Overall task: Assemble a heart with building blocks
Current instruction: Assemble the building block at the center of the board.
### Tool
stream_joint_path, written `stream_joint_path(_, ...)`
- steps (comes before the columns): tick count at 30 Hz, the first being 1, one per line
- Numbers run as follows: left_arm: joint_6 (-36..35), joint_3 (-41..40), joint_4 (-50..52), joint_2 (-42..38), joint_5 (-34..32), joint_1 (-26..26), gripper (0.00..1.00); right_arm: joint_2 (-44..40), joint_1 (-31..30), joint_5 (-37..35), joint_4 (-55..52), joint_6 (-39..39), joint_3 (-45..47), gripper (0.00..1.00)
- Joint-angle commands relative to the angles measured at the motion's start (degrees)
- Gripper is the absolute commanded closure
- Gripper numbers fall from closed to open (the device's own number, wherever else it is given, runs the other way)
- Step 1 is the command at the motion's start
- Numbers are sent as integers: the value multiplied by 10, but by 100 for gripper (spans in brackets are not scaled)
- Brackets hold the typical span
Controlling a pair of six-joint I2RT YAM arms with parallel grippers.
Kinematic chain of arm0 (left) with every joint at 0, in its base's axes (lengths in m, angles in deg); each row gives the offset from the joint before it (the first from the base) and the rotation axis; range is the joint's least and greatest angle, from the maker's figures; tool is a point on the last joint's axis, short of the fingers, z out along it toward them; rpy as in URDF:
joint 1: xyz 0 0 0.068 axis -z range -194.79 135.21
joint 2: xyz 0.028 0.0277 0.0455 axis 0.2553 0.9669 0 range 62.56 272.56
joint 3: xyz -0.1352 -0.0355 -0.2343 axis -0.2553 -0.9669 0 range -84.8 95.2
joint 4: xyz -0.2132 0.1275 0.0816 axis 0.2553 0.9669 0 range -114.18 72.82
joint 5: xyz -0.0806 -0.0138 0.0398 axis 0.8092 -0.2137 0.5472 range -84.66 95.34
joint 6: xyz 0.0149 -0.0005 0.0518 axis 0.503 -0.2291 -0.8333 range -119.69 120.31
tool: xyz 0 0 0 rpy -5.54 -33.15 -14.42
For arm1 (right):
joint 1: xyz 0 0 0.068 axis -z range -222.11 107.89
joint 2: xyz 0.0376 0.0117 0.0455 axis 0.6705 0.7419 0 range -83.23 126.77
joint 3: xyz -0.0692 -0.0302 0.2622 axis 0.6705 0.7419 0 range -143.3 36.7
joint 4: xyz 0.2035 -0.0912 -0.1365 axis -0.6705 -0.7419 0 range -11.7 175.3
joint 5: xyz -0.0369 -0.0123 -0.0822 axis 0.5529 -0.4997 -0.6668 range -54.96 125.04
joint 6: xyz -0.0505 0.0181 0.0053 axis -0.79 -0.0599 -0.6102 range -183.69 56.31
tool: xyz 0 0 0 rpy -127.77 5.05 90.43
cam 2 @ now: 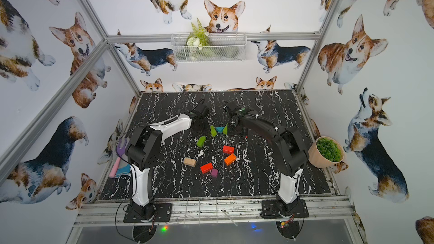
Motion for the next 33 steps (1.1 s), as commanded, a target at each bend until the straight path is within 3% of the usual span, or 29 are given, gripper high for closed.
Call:
stream_joint_path(1, -3, 13, -4, 11, 25, 0, 82, 30, 8, -3, 5, -21, -23, 58)
stream_joint_path(10, 19, -34, -24, -9, 31, 2, 81, 61, 12, 0, 3, -24, -41, 59)
stream_joint_path(24, 19, 9, -32, 22, 40, 2, 77, 90, 14, 10, 22, -23, -33, 59)
stream_joint_path(33, 41, -3, -60, 25, 62, 4, 76, 102, 14, 8, 17, -24, -45, 59)
